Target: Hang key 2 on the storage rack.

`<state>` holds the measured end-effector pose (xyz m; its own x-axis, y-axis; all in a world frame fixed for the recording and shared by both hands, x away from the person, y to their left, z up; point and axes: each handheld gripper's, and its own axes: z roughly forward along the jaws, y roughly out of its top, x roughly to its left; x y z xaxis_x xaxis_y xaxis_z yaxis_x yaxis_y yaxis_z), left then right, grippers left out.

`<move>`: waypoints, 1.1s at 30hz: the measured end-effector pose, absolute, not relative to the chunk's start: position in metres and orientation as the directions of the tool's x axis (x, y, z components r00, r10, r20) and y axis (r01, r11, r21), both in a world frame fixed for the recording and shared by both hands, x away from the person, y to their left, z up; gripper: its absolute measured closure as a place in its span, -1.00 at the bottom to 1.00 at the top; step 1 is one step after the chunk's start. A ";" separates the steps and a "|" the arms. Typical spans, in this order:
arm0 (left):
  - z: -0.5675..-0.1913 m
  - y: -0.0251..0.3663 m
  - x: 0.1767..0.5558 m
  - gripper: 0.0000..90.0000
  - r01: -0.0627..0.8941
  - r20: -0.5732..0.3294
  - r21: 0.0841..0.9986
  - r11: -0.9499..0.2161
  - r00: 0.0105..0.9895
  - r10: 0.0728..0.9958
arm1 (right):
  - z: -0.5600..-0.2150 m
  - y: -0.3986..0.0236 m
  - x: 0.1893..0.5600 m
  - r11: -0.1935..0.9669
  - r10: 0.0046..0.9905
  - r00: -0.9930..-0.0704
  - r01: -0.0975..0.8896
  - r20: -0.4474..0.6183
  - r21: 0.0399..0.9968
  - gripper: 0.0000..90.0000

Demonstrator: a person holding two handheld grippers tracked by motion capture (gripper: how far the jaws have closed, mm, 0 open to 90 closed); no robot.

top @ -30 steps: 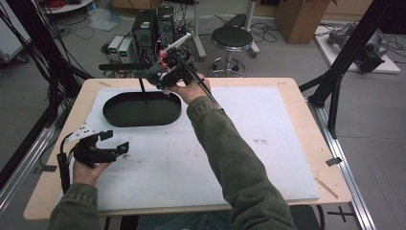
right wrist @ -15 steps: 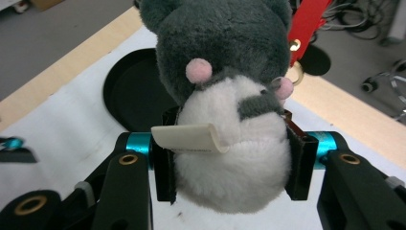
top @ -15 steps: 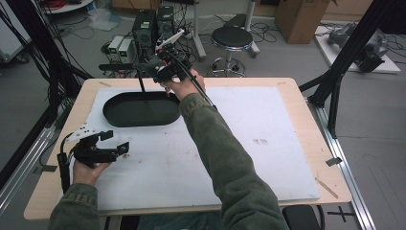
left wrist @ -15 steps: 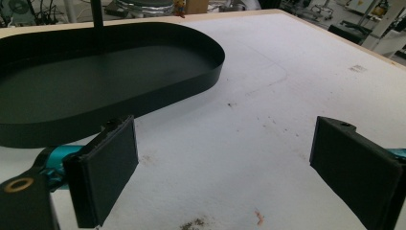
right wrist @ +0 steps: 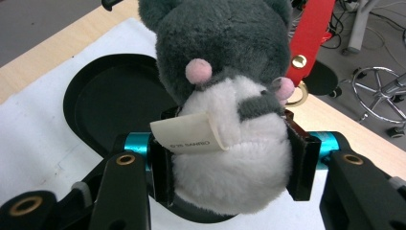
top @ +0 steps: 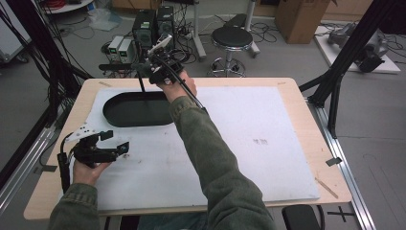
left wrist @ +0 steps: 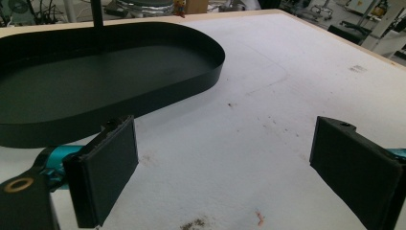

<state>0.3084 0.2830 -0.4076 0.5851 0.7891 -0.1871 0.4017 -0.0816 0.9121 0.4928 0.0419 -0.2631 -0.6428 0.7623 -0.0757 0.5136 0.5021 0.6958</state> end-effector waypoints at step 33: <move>-0.408 0.281 0.307 -0.79 0.405 -0.181 0.910 -0.091 0.586 0.790 | -0.261 -0.033 0.468 0.432 0.715 -0.697 0.489 0.042 0.758 -0.98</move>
